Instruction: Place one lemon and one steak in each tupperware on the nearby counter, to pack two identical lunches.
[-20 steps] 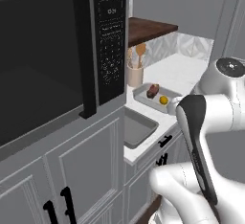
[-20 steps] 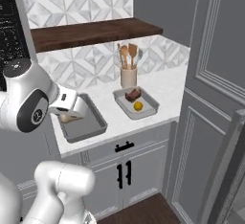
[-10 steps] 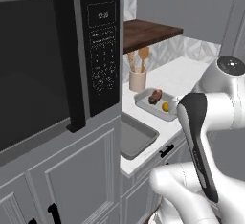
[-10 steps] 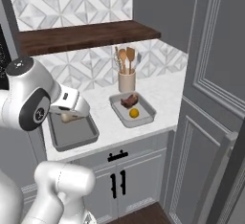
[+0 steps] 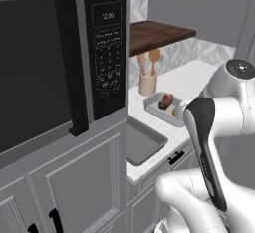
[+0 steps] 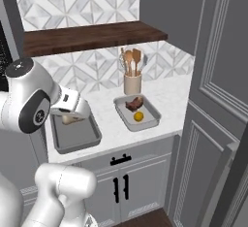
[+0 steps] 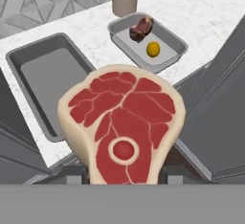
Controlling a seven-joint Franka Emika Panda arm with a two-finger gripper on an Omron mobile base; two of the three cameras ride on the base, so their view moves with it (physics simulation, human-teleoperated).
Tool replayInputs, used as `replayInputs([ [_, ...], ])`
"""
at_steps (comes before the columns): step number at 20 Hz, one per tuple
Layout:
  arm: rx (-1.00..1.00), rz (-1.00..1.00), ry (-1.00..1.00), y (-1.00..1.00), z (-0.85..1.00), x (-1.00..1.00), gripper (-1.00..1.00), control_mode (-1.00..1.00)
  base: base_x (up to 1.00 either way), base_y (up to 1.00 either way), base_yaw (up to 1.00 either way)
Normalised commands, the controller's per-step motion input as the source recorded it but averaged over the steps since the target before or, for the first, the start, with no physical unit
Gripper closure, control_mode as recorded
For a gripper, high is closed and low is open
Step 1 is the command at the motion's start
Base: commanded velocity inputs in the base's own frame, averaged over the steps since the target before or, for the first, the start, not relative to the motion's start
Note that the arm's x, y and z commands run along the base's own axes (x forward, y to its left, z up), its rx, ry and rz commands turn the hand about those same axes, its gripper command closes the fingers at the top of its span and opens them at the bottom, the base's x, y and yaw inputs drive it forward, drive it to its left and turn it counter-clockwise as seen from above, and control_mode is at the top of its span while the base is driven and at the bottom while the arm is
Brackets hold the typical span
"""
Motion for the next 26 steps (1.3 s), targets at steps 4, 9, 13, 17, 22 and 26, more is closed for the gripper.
replayInputs([
  [4, 0.0, 0.0, 0.0, 0.0, 0.0, 0.0, 1.0, 1.0, 0.25, -0.05, 0.14],
  [9, 0.02, 0.17, 0.0, -0.1, -0.03, 0.53, 1.0, -1.0, 0.06, -0.01, 0.03],
  [13, 0.06, 0.36, 0.0, -0.05, -0.25, 0.98, 1.0, -1.0, 0.0, 0.0, 0.0],
  [17, 0.0, 0.46, 0.0, 0.18, -0.45, 1.0, 1.0, -1.0, 0.0, 0.0, 0.0],
  [22, 0.0, 0.57, 0.0, 0.44, -0.64, 1.0, 1.0, -1.0, 0.0, 0.0, 0.0],
  [26, -0.02, 0.34, 0.0, 0.3, -0.77, 0.77, 1.0, -1.0, 0.0, 0.0, 0.0],
])
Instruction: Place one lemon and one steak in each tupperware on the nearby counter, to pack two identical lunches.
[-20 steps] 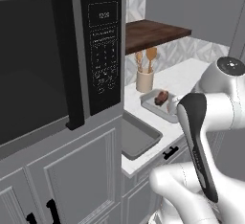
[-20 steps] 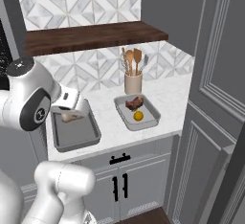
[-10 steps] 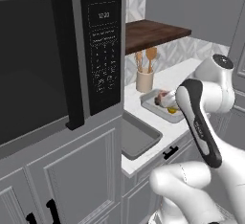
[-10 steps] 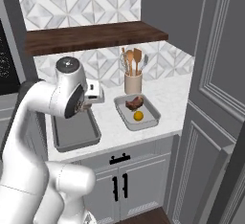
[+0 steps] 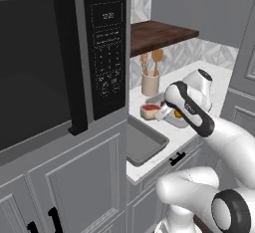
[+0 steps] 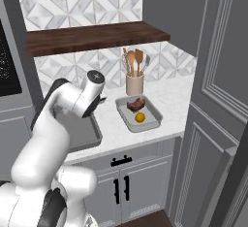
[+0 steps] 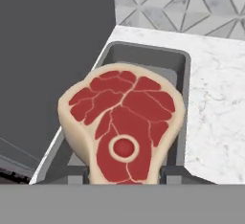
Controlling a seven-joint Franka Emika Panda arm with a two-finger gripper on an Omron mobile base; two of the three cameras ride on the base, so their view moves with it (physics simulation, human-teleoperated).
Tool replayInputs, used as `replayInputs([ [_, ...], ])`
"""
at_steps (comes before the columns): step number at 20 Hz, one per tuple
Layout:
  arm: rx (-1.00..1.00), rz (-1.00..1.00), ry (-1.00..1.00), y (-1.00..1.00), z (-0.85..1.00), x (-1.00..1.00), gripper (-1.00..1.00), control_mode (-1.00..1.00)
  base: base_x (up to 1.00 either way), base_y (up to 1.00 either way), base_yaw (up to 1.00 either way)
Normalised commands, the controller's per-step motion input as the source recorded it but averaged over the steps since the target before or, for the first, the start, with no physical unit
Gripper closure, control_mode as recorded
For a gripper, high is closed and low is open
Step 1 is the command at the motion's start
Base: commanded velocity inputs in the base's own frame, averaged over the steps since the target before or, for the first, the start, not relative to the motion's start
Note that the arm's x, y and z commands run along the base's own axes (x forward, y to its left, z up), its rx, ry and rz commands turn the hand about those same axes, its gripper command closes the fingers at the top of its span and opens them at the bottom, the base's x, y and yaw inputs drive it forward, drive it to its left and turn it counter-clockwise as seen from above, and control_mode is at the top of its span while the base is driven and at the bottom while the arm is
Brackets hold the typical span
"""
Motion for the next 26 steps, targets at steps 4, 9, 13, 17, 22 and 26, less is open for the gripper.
replayInputs([
  [4, -0.11, 0.02, 0.04, 0.51, -0.43, 0.5, 1.0, -1.0, 0.0, 0.0, 0.0],
  [9, -0.04, 0.07, 0.05, 0.5, -0.13, 0.54, 1.0, -1.0, 0.0, 0.0, 0.0],
  [13, -0.01, 0.17, 0.0, 0.18, -0.41, 0.51, 1.0, -1.0, 0.0, 0.0, 0.0],
  [17, -0.02, 0.21, 0.02, 0.01, -0.59, 0.24, 1.0, -1.0, 0.0, 0.0, 0.0],
  [22, -0.01, 0.24, 0.04, 0.17, -0.8, 0.36, 1.0, -1.0, 0.0, 0.0, 0.0],
  [26, 0.0, 0.24, 0.0, 0.34, -0.36, 0.28, 1.0, -1.0, 0.0, 0.0, 0.0],
])
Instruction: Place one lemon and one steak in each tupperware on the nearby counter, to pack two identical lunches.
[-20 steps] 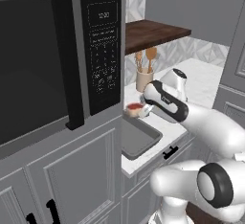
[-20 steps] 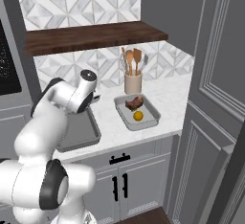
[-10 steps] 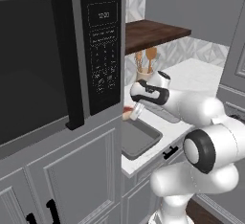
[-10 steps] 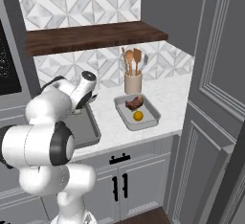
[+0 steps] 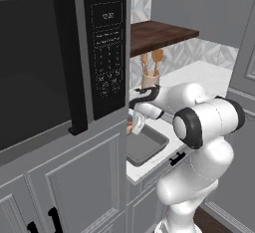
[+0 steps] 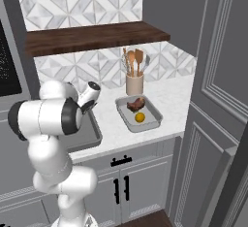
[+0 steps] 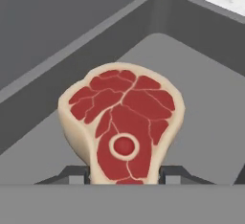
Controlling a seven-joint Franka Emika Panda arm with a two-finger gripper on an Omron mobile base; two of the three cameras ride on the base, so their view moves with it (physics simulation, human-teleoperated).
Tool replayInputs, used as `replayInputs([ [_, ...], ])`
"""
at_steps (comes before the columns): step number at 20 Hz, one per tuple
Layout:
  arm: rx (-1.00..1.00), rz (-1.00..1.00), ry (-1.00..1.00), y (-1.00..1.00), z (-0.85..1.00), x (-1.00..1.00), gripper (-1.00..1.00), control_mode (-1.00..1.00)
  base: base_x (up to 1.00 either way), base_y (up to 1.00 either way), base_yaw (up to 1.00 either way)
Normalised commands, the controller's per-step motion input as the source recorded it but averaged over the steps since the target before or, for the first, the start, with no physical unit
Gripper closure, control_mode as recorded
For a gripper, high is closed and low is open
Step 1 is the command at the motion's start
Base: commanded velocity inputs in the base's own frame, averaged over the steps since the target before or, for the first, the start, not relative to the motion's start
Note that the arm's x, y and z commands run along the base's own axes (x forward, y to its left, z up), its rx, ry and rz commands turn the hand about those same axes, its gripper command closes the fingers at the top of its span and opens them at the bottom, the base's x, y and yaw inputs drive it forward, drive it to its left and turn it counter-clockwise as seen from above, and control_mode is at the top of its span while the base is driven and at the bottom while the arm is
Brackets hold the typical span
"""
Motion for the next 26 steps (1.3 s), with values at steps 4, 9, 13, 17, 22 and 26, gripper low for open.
replayInputs([
  [4, 0.0, 0.16, 0.0, 0.35, -0.21, 0.58, 1.0, -1.0, 0.0, 0.0, 0.0],
  [9, 0.0, 0.01, -0.01, 0.06, 0.0, 0.21, 1.0, -1.0, 0.0, 0.0, 0.0],
  [13, 0.0, 0.0, 0.0, 0.0, 0.0, 0.0, 1.0, -1.0, 0.0, 0.0, 0.0],
  [17, 0.0, 0.0, 0.0, 0.0, 0.0, 0.0, -1.0, -1.0, 0.0, 0.0, 0.0],
  [22, 0.0, 0.0, 0.0, 0.0, 0.0, 0.0, -1.0, -1.0, 0.0, 0.0, 0.0],
  [26, 0.0, 0.0, 0.0, 0.04, 0.17, -0.07, -1.0, -1.0, 0.0, 0.0, 0.0],
])
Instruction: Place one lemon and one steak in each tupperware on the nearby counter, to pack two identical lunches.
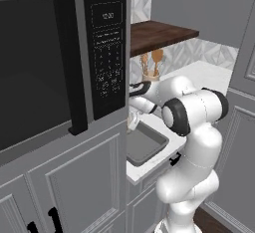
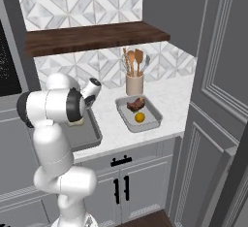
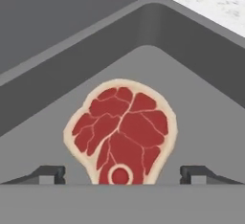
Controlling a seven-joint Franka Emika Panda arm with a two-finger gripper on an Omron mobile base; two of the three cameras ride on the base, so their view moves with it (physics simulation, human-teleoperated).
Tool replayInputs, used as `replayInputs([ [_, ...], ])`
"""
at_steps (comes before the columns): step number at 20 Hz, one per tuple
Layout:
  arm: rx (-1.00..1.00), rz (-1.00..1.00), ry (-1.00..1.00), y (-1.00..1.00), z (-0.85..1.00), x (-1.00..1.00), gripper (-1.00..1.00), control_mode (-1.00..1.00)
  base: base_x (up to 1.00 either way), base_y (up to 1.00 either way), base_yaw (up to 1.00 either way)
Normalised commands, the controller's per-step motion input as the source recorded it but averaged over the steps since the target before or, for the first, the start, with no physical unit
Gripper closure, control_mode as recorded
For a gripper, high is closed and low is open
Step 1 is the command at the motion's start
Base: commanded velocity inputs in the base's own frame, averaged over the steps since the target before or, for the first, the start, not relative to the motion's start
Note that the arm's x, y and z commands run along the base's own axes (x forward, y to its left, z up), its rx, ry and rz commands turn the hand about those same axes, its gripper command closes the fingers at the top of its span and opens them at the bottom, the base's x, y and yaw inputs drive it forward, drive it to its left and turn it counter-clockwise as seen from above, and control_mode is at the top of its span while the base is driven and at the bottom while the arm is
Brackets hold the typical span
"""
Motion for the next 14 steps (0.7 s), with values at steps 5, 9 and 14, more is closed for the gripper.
replayInputs([
  [5, 0.0, -0.12, 0.01, -0.28, 0.61, -0.61, -1.0, -1.0, 0.0, 0.0, 0.0],
  [9, 0.0, -0.25, 0.1, -0.61, 0.72, -0.73, -1.0, -1.0, 0.0, 0.0, 0.0],
  [14, -0.01, -0.28, 0.24, -0.43, 0.7, -0.76, -1.0, -1.0, 0.0, 0.0, 0.0],
])
